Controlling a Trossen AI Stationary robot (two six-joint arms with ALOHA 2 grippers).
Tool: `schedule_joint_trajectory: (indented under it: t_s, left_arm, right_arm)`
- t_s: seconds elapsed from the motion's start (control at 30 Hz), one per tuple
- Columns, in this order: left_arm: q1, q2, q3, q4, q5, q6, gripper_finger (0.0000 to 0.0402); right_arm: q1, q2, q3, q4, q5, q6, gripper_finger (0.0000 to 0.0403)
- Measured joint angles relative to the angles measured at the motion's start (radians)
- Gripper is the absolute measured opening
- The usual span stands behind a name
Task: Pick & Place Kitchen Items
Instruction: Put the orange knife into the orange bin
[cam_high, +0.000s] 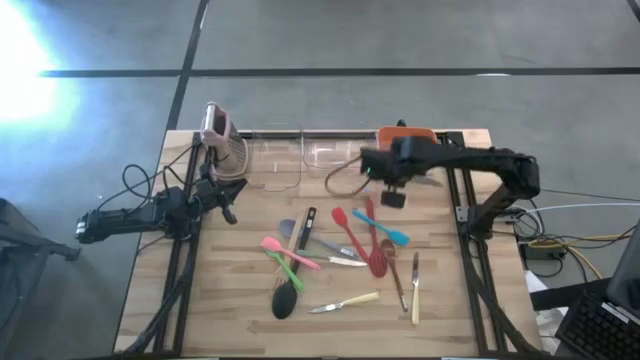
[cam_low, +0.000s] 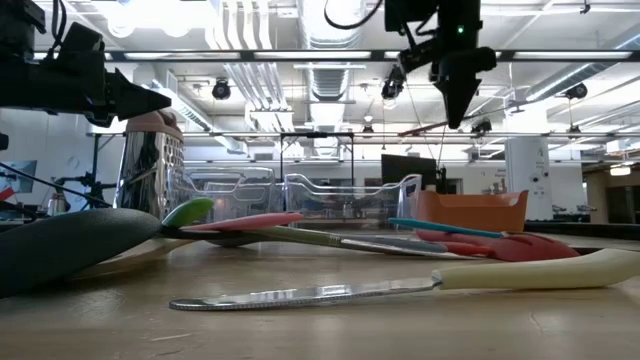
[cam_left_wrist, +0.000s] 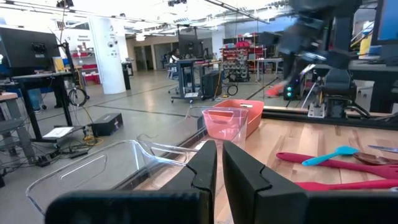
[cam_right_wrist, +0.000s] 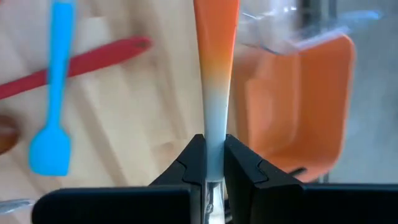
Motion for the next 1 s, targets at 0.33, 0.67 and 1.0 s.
schedule_joint_trajectory:
  t_s: [0.33, 0.67, 1.0]
  left_arm:
    - [0.0, 0.0, 0.0, 0.0, 0.0, 0.0, 0.003]
    - [0.0, 0.0, 0.0, 0.0, 0.0, 0.0, 0.003]
    - [0.0, 0.0, 0.0, 0.0, 0.0, 0.0, 0.003]
  right_arm:
    - [-0.307, 0.023, -0.002, 0.004, 0.0, -0.068, 0.0024]
    - [-0.465, 0.126, -0.002, 0.109, -0.038, -0.2, 0.0024]
    - [-0.549, 0.217, -0.004, 0.154, -0.049, -0.26, 0.0024]
